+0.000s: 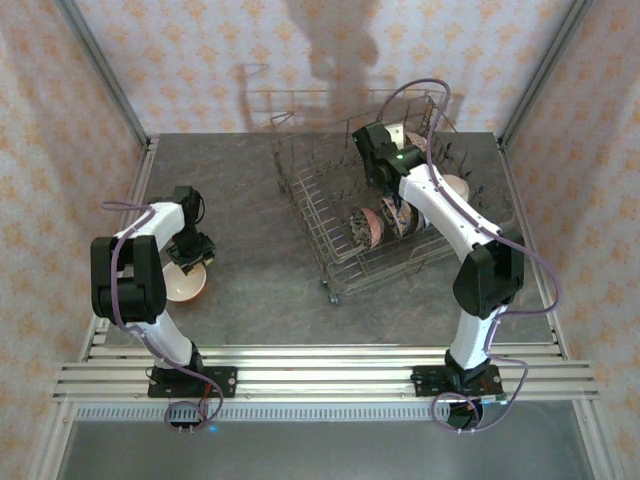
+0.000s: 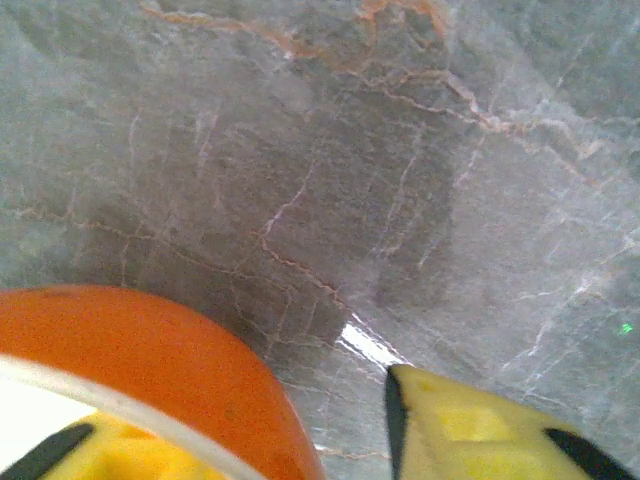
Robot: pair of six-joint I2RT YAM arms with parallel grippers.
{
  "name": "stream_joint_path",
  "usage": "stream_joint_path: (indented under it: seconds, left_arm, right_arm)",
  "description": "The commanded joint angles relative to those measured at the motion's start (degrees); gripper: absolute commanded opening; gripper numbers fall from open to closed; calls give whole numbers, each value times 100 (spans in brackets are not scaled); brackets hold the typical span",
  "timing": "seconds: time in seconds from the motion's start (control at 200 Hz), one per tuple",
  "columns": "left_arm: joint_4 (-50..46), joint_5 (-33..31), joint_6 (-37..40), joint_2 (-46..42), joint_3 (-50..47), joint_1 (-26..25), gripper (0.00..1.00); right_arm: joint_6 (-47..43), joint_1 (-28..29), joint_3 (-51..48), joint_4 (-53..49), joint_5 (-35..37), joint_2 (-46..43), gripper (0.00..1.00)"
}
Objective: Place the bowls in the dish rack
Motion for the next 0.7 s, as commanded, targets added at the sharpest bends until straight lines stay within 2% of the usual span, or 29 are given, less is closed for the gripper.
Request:
stream_joint_path:
  seconds: [0.0,0.23,0.435,0.566,0.696]
  left_arm:
    - [64,20,-13,-101,-92,18,30]
    - [137,297,-166,-441,-157,18,7]
    - [516,884,-808,-1053,-217,-6,0]
    - [763,1106,-1415,-1581,21,-151,0]
    - [861,830,-1870,-1890,889,-606,0]
  right_arm:
    - [8,-28,28,-183,297,-130,93]
    - [-30,-28,98,-149,231,-70,93]
    - [-61,-45,373,-183,39,139,93]
    - [-130,-71,687,-116,-358,292,93]
    - [-260,-89,1454,-282,-811,634,91]
